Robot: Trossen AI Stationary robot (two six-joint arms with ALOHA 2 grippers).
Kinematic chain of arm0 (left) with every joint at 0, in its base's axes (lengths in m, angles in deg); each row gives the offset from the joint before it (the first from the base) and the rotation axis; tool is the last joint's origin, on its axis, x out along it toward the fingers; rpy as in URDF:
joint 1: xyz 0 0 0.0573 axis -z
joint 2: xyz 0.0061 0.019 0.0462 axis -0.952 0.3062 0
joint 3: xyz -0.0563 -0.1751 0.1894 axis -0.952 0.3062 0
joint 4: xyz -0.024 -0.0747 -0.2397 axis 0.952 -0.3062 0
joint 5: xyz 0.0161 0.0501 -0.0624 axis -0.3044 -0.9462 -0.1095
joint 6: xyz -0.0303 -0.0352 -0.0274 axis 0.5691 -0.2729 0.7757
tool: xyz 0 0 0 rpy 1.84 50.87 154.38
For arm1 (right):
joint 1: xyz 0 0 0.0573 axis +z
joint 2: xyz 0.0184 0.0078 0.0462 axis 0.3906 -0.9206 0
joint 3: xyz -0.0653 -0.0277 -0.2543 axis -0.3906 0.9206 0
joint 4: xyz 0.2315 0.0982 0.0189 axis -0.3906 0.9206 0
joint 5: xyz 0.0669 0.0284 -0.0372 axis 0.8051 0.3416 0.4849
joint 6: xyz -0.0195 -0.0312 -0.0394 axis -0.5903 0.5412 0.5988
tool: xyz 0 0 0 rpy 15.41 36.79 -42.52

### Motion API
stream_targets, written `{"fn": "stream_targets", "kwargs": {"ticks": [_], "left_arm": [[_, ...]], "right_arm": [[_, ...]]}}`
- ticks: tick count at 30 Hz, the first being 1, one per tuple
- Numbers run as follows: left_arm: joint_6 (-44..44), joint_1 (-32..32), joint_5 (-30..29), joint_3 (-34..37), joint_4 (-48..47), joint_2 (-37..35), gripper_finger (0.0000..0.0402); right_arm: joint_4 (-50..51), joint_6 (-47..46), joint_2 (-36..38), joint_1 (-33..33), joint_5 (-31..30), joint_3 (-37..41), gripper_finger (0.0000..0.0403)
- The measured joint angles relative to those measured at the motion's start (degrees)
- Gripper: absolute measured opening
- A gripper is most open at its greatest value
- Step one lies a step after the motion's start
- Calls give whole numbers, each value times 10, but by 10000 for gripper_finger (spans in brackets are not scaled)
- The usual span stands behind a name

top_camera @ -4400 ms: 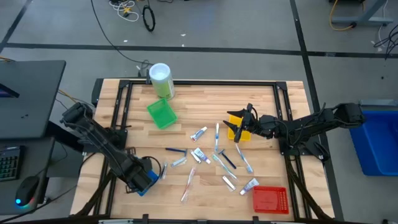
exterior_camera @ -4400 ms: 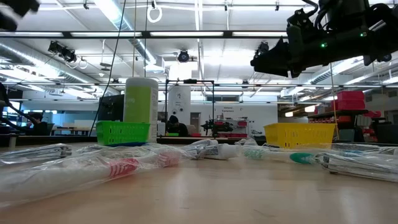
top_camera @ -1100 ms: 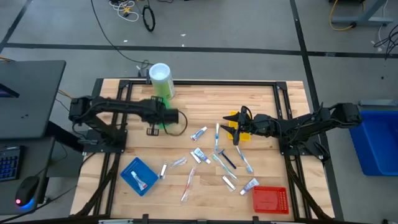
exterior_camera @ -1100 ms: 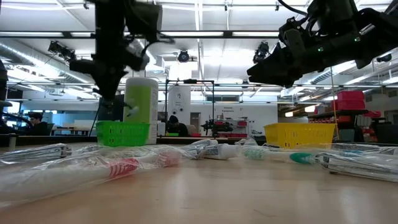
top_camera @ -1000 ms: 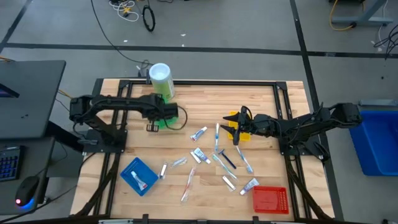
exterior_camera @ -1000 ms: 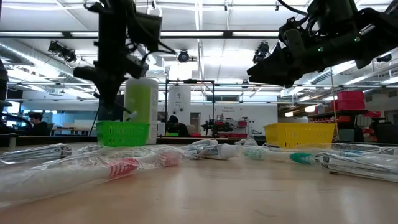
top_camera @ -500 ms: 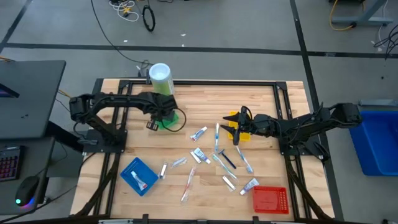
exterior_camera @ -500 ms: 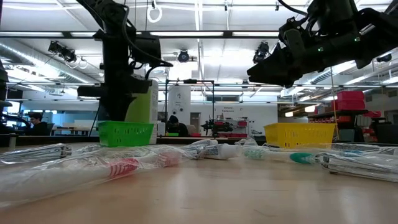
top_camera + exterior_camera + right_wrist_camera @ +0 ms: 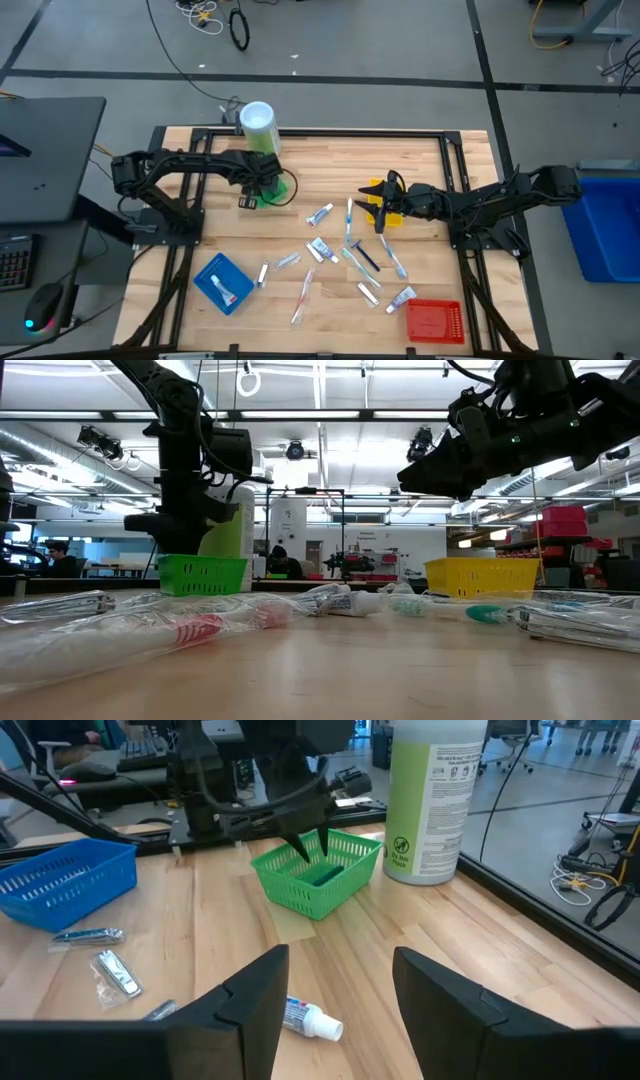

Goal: Pick & Place Travel size toiletries
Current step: Put the right blue toothbrush into the yellow bin

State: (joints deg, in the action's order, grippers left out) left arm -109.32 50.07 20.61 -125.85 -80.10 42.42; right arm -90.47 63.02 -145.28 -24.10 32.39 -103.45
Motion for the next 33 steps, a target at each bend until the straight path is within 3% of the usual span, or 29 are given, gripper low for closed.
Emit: {"fn": "stream_targets", "kwargs": {"ticks": [13,21,27,33], "left_arm": [[138,48,46,-161,-133,-18,109],[160,68,75,-177,-139,-115,100],[228,69,118,-110,-63,-244,100],[298,98,130,37,139,-351,99]], "right_arm": [[2,0,0,0,0,0,200],[15,0,0,0,0,0,205],[19,-20,-1,0,1,0,193],[27,-44,-1,0,1,0,185]]}}
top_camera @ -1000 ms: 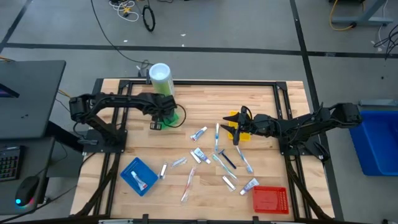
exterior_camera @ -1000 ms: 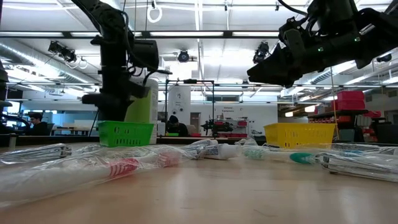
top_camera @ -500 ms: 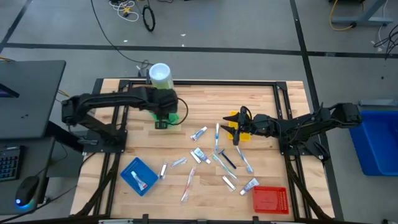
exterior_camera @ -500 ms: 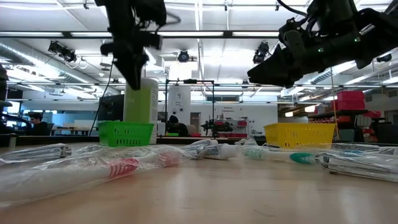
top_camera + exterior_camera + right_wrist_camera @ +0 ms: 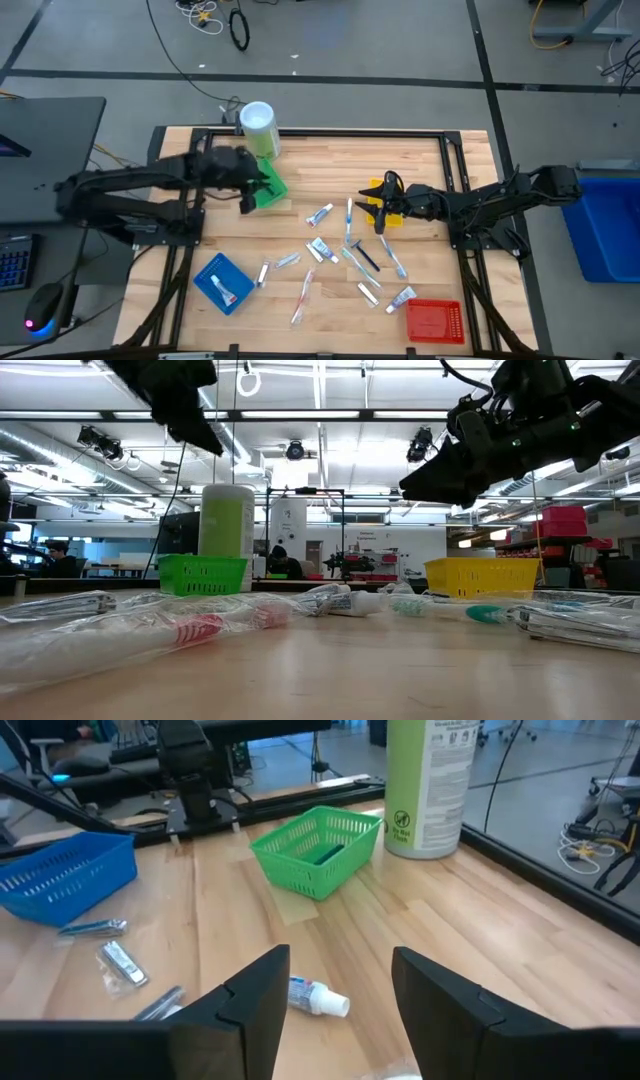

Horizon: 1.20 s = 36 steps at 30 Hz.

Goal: Pick & Place Travel size toiletries
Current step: Put the right blue toothbrush into the yellow bin

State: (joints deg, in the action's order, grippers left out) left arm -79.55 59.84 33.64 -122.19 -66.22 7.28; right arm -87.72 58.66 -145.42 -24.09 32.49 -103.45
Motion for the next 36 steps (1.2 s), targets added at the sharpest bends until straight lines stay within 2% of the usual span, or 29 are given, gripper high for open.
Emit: {"fn": "stream_targets", "kwargs": {"ticks": [6,9,13,16,21,29,32,36], "left_arm": [[34,51,-1,150,238,-25,99],[35,75,-27,206,333,-25,99],[54,99,-86,263,432,-25,99],[78,113,-94,291,474,-25,99],[91,133,-93,313,484,-24,99],[92,150,-104,314,486,-24,99],[92,154,-104,314,486,-24,99],[92,158,-104,314,486,-24,99]], "right_arm": [[-11,-5,0,0,10,0,194],[-10,-3,0,6,9,0,199],[-3,9,0,27,2,-7,196],[18,8,0,51,-21,-34,189],[190,-4,0,95,-26,-121,182],[570,-219,-19,191,-15,-259,198],[639,-319,-30,223,4,-266,202],[672,-430,-54,252,15,-243,206]]}}
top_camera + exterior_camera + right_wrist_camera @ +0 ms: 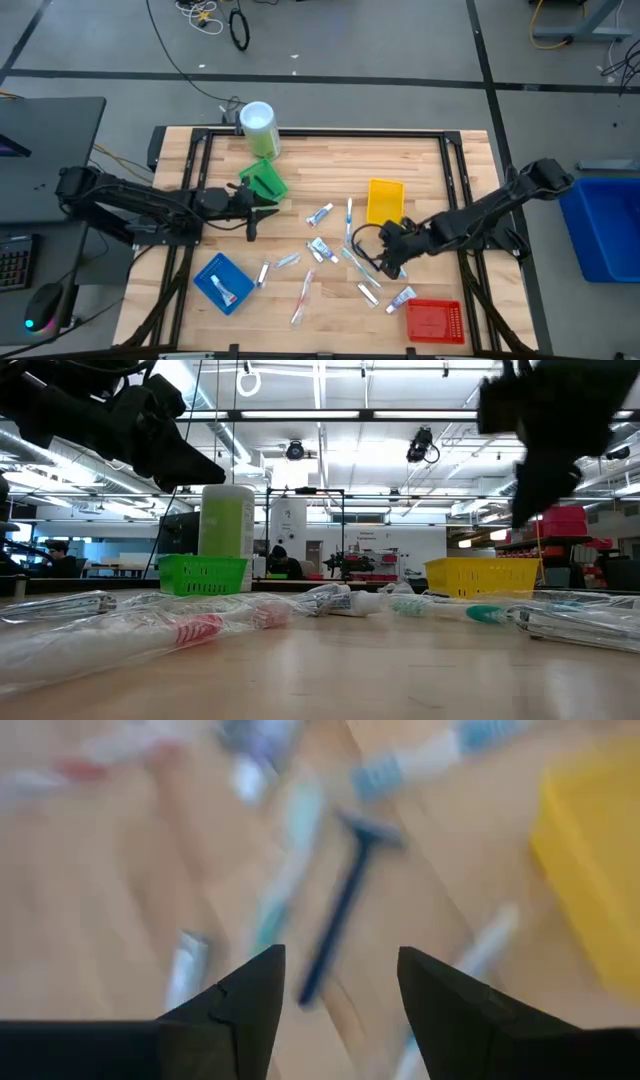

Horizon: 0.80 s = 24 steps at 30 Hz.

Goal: Pick & Place Travel size toiletries
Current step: Put the right blue toothbrush into the yellow bin

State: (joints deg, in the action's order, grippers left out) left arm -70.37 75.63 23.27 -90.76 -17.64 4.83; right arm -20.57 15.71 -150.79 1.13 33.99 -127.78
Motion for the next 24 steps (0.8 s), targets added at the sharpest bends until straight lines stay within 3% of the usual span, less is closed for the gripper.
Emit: {"fn": "stream_targets", "kwargs": {"ticks": [7,17,20,24], "left_arm": [[0,1,0,0,-1,0,99],[3,1,0,0,-3,0,99],[3,1,0,0,-3,0,99],[3,1,0,0,-3,0,99]], "right_arm": [[79,-71,-57,18,-5,15,200],[29,-67,-152,18,10,11,200],[30,-67,-160,18,12,11,179],[29,-67,-154,18,8,13,119]]}}
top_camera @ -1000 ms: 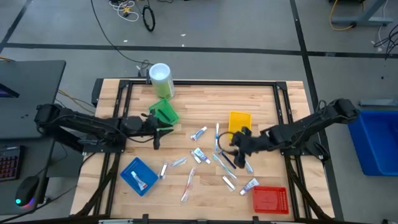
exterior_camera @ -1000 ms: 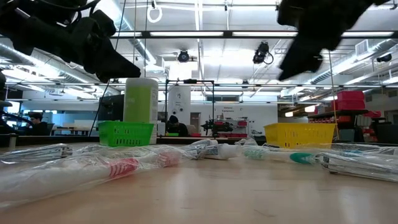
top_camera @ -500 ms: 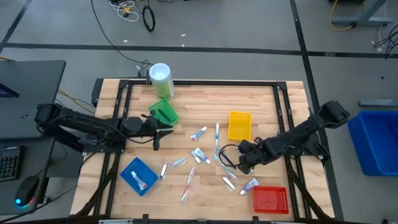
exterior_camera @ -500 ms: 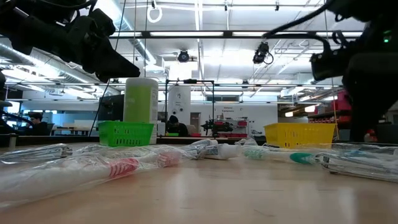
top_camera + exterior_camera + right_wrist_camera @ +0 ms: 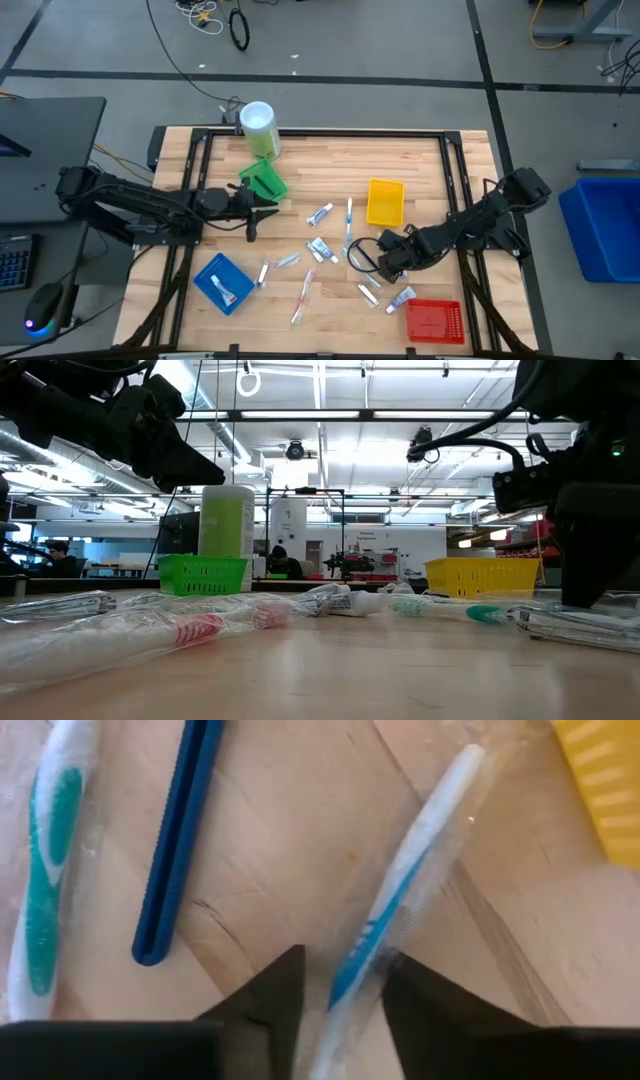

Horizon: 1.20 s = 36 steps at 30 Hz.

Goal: Pick & Place Travel size toiletries
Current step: Put the right blue toothbrush into the yellow bin

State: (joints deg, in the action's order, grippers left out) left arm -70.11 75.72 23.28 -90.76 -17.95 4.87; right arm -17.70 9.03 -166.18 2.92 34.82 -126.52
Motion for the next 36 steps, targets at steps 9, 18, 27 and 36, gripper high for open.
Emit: {"fn": "stream_targets", "kwargs": {"ticks": [9,18,27,36], "left_arm": [[0,0,0,0,-2,0,99],[-1,0,-2,0,-2,0,99],[-1,0,-2,0,-2,0,99],[-7,0,-2,0,-2,0,99]], "right_arm": [[20,10,4,-9,34,-26,29],[68,52,87,-30,-45,-120,37],[122,17,136,-90,-351,-129,40],[29,14,133,-174,-343,-20,41]]}}
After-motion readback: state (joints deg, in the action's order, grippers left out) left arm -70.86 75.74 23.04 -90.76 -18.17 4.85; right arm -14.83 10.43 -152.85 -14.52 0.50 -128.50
